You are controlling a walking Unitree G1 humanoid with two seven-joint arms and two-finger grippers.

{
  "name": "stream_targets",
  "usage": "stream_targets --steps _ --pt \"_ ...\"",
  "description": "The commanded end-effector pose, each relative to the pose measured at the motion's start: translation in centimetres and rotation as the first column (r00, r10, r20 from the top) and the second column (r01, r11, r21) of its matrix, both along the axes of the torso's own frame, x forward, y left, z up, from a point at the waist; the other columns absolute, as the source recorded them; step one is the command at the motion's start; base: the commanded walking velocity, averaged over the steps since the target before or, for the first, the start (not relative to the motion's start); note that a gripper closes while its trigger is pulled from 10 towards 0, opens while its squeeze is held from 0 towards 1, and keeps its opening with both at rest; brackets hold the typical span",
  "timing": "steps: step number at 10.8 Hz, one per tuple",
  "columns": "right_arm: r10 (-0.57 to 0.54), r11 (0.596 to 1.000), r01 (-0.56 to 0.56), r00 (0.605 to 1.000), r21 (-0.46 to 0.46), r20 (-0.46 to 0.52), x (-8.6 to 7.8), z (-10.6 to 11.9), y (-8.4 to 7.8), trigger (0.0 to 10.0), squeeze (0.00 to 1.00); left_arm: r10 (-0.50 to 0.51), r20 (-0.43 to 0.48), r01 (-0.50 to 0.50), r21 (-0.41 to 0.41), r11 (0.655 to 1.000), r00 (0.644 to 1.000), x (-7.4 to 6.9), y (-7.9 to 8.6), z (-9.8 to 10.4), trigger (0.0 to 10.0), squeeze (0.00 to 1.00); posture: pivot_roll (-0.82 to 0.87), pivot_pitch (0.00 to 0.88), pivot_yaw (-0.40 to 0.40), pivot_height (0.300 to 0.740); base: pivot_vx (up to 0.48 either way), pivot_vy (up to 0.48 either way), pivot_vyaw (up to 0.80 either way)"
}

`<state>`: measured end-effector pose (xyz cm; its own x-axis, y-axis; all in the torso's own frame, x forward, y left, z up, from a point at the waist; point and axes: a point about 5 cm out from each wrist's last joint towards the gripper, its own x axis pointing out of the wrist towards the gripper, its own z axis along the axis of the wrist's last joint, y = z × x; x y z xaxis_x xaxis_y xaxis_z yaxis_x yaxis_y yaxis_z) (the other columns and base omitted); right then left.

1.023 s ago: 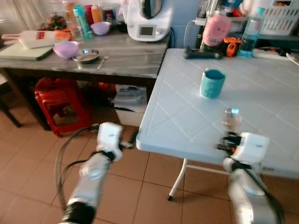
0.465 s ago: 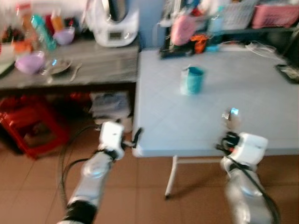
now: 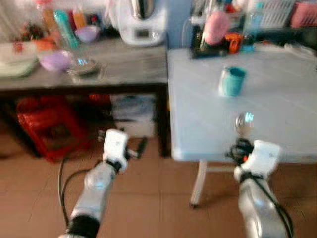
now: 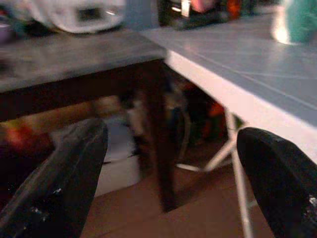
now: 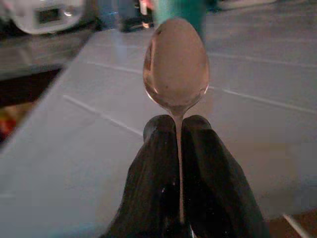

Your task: Setting the table

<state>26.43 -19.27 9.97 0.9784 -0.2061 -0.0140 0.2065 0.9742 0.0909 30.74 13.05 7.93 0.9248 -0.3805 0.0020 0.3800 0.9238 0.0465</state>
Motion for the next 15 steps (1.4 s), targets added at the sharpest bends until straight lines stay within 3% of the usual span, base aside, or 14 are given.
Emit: stream_targets --steps 1,4,15 --pt "-0.002 1.000 0.003 1.000 -0.005 0.023 0.08 0.50 -0.17 10.0 0.00 -0.005 -0.009 0.005 0.005 1.000 1.000 -0.08 -0.18 -0.26 10.0 0.00 0.03 0.000 0.096 0.740 0.000 0.394 0.69" --pt "-0.003 1.000 0.003 1.000 -0.015 0.025 0.08 0.50 -0.11 10.0 0.00 -0.006 -0.003 0.006 0.004 1.000 1.000 0.03 -0.35 -0.07 10.0 0.00 0.03 0.000 0.094 0.740 0.000 0.395 0.61" --pt "-0.030 1.000 0.030 0.999 0.002 0.033 0.46 0.44 -0.03 10.0 0.00 -0.017 0.005 0.017 0.009 1.000 1.000 0.12 -0.46 0.12 10.0 0.00 0.04 0.000 0.102 0.740 0.000 0.412 0.00"
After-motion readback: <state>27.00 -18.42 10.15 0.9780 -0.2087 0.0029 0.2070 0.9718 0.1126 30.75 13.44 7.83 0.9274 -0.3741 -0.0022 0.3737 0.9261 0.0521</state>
